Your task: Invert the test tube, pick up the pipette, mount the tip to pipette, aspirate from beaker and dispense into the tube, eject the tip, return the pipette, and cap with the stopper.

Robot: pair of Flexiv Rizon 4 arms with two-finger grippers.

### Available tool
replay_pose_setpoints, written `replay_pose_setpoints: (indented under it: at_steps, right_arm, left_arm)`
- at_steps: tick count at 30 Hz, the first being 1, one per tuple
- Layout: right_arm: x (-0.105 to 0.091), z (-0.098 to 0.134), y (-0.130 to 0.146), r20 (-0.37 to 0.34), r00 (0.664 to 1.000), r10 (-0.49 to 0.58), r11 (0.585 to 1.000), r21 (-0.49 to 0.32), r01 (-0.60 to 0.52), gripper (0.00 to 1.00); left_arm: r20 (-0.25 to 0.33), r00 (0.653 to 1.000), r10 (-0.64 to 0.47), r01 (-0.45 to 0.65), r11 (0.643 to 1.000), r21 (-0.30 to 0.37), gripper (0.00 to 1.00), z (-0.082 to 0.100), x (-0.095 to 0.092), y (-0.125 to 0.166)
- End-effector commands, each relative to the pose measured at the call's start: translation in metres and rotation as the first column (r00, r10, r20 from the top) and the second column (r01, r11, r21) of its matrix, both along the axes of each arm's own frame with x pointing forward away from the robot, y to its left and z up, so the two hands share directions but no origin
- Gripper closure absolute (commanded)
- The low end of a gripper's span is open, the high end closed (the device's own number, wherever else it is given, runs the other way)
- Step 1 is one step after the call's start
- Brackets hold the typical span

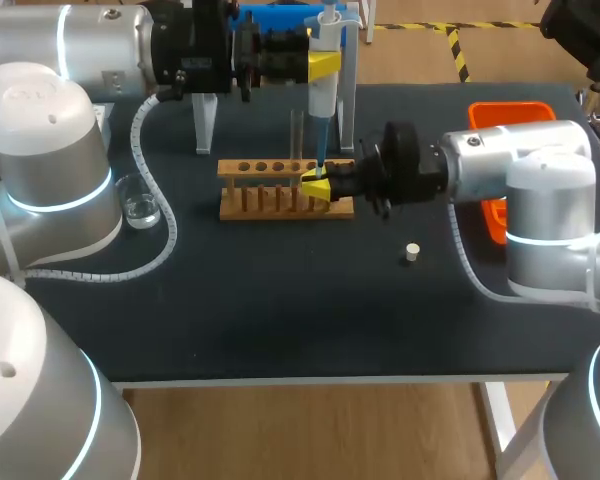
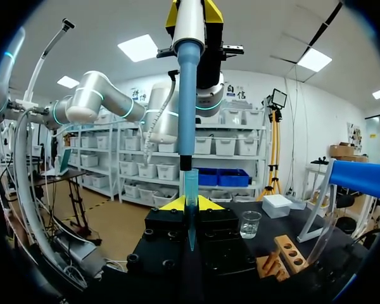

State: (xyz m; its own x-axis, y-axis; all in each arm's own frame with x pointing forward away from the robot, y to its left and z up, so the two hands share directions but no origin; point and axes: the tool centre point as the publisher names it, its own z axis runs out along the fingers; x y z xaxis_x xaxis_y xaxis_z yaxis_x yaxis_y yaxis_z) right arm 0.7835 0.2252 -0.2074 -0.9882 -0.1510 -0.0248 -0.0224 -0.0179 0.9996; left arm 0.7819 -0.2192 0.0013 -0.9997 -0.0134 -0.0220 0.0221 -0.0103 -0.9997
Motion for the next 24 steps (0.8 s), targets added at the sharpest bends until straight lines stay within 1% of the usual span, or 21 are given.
replay_pose_setpoints:
  at_steps: [1, 11, 24]
  right_arm:
    - [-0.0029, 0.0032, -0.0016, 0.003, 1.000, -0.005, 1.000, -0.001, 0.005, 1.00]
    - [-0.0057, 0.0079, -0.0030, 0.016, 1.000, -0.003, 1.000, 0.008, 0.003, 1.00]
    - [-0.0084, 0.0079, -0.0079, 0.017, 1.000, -0.006, 1.000, 0.010, 0.006, 1.00]
  left_arm:
    - [0.000, 1.000, 0.001, -0.001, 1.000, 0.000, 1.00, -0.0020, -0.0007, 0.0006]
    - [0.000, 1.000, 0.001, -0.001, 1.000, 0.000, 1.00, -0.0020, -0.0007, 0.0006]
    - [0.000, 1.000, 0.001, -0.001, 1.000, 0.000, 1.00, -0.0020, -0.0007, 0.0006]
